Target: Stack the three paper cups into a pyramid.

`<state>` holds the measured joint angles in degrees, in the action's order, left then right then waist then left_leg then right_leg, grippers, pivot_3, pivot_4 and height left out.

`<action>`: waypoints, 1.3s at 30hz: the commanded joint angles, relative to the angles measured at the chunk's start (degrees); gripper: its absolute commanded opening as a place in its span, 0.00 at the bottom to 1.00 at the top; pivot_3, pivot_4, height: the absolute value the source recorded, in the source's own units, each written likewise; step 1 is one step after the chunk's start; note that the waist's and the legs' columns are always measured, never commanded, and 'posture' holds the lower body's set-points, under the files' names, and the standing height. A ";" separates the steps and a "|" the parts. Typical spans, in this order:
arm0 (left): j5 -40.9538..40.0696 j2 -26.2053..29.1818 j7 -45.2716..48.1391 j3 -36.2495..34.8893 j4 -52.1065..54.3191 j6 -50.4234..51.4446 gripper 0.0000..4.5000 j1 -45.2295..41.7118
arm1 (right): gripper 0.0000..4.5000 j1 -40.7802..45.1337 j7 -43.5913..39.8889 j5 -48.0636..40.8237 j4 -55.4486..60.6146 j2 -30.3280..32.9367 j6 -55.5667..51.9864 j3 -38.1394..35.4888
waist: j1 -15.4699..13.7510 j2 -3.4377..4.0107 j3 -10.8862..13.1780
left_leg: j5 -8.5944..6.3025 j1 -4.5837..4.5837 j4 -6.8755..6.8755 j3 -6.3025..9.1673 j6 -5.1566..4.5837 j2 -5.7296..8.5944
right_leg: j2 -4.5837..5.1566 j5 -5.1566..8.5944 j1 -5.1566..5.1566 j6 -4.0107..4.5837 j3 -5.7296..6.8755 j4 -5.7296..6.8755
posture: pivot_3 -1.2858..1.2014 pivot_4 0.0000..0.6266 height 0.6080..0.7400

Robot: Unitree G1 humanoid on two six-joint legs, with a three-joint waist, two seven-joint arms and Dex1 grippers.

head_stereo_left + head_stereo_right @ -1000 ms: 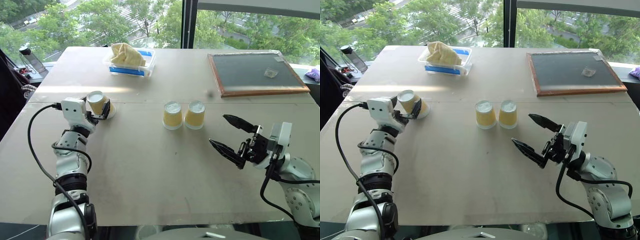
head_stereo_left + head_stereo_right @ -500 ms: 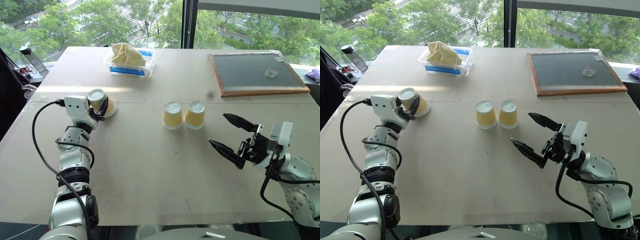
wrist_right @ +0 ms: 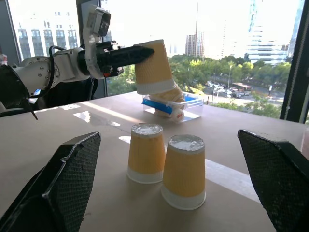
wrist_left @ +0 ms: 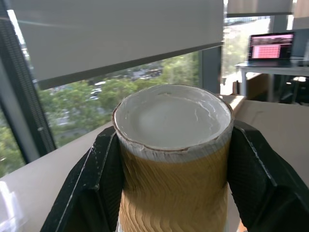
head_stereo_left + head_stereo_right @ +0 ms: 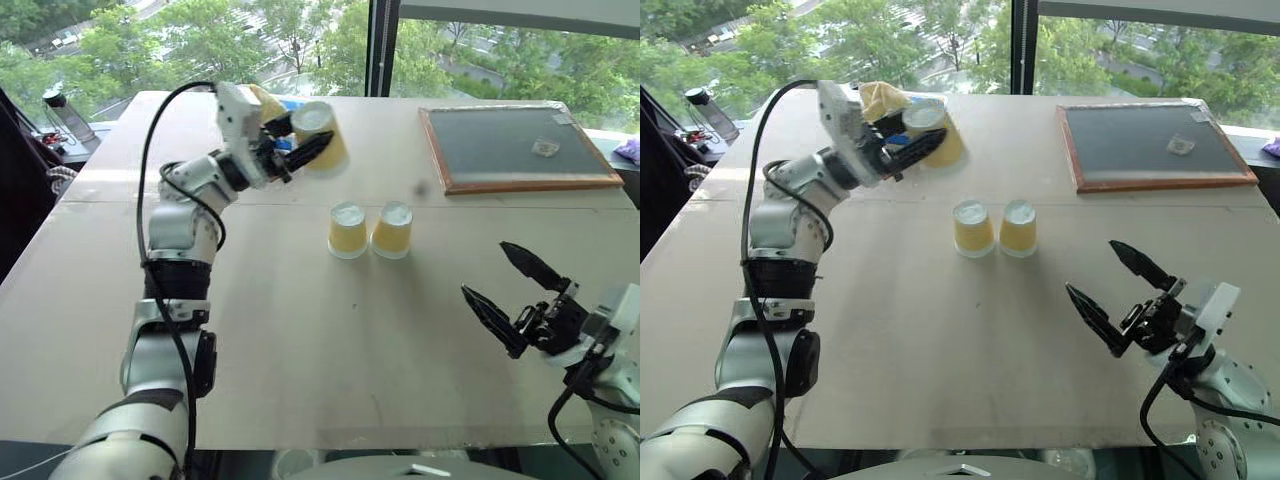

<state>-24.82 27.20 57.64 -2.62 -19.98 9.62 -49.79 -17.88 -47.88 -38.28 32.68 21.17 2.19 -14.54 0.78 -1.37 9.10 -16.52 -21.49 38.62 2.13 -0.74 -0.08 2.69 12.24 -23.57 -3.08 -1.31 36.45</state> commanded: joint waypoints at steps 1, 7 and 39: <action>0.05 -0.43 4.15 1.41 -0.87 0.43 0.55 -3.77 | 1.00 -0.57 -0.12 -3.21 1.91 -1.58 3.38 -2.00 | 0.25 0.00 0.00 | 0.00 0.04 0.00 -0.02 0.00 -0.02 | -0.04 0.00 0.00 0.01 -0.04 0.03 | 0.52 0.24 1.00; 1.12 -2.01 8.00 3.04 -4.08 -0.41 0.55 -6.08 | 1.00 -5.93 -0.86 -6.53 5.14 -1.83 5.25 -4.23 | -0.05 0.02 0.01 | 0.00 0.07 -0.01 -0.03 0.00 -0.03 | -0.05 0.02 0.00 0.01 -0.07 0.06 | 0.52 0.24 1.00; 5.35 -6.13 13.25 6.54 -5.80 0.05 0.55 -4.49 | 1.00 -14.88 2.01 -10.65 13.78 1.20 2.28 -5.43 | -0.19 0.01 0.02 | -0.01 -0.01 0.05 -0.04 -0.01 -0.03 | -0.04 0.02 0.00 0.00 -0.09 0.02 | 0.52 0.24 1.00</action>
<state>-19.33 21.04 70.99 4.58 -27.45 9.80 -53.65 -32.71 -45.71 -48.70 44.92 22.17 3.85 -19.80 0.59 -1.36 9.11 -16.52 -21.50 38.68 2.09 -0.75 -0.11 2.66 12.26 -23.57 -3.08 -1.40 36.47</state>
